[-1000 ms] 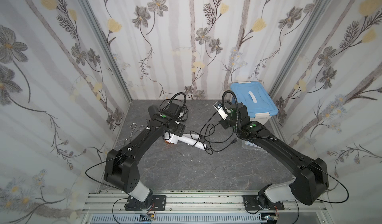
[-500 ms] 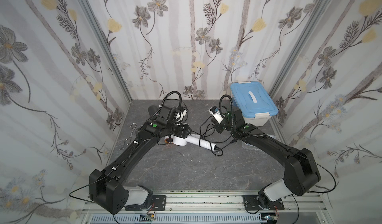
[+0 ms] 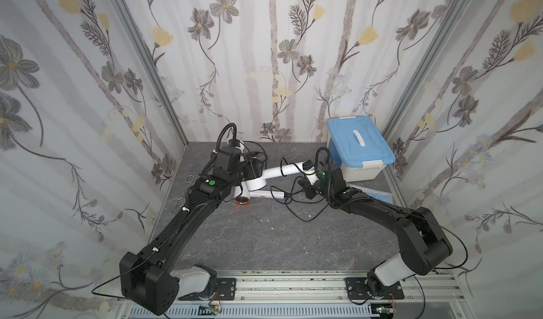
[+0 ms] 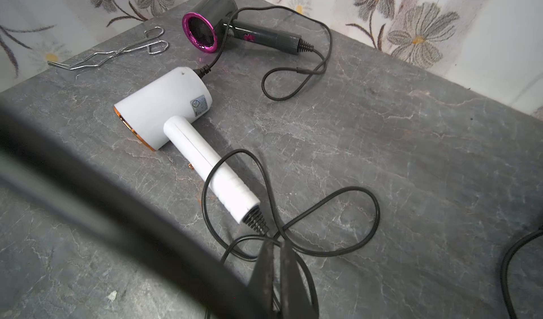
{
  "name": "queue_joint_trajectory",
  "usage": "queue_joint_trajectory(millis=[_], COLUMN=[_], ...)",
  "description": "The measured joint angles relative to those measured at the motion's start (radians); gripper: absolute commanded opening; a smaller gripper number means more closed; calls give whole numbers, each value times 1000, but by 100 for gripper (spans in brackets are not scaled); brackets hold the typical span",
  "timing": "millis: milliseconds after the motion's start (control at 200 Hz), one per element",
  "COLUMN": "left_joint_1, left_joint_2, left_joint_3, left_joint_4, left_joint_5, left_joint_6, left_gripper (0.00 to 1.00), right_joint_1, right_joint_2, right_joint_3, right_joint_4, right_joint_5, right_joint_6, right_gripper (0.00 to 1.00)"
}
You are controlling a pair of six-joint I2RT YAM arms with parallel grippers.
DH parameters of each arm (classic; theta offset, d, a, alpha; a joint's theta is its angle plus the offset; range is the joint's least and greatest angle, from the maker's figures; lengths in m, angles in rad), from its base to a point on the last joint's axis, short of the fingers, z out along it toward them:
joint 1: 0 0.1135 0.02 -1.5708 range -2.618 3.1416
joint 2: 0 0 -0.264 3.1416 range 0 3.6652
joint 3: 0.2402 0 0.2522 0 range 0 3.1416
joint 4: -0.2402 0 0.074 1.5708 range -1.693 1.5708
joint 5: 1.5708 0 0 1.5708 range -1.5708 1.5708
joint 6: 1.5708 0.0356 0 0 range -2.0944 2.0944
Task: Wrap the cord around the hair dryer
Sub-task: Wrap the power cord around the hair dryer.
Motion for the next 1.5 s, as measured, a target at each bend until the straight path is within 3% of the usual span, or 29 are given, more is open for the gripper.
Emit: queue_joint_trajectory(millis=[225, 400, 664, 994, 1279, 1499], left_joint_1=[10, 11, 10, -23, -56, -109], left_joint_2=[-36, -43, -47, 60, 140, 205], left_joint_3=[-94, -156, -186, -147, -83, -24], left_joint_4=[62, 84, 87, 14, -126, -230], left_joint_5=[-221, -350, -534, -689, -786, -792], left_joint_6=[-173, -277, -325, -209, -22, 113], left_gripper=[0, 0, 0, 0, 0, 0], right_joint_1=[7, 73, 201, 328, 340, 325], right_joint_2=[-21, -13, 1, 18, -7, 18], right_joint_3=[-66, -67, -35, 142, 294, 407], right_joint_4=[58, 44, -60, -323, -515, -589], right_joint_5=[-17, 4, 116, 323, 457, 552], right_joint_6=[51, 57, 40, -62, -199, -355], right_gripper=[0, 0, 0, 0, 0, 0])
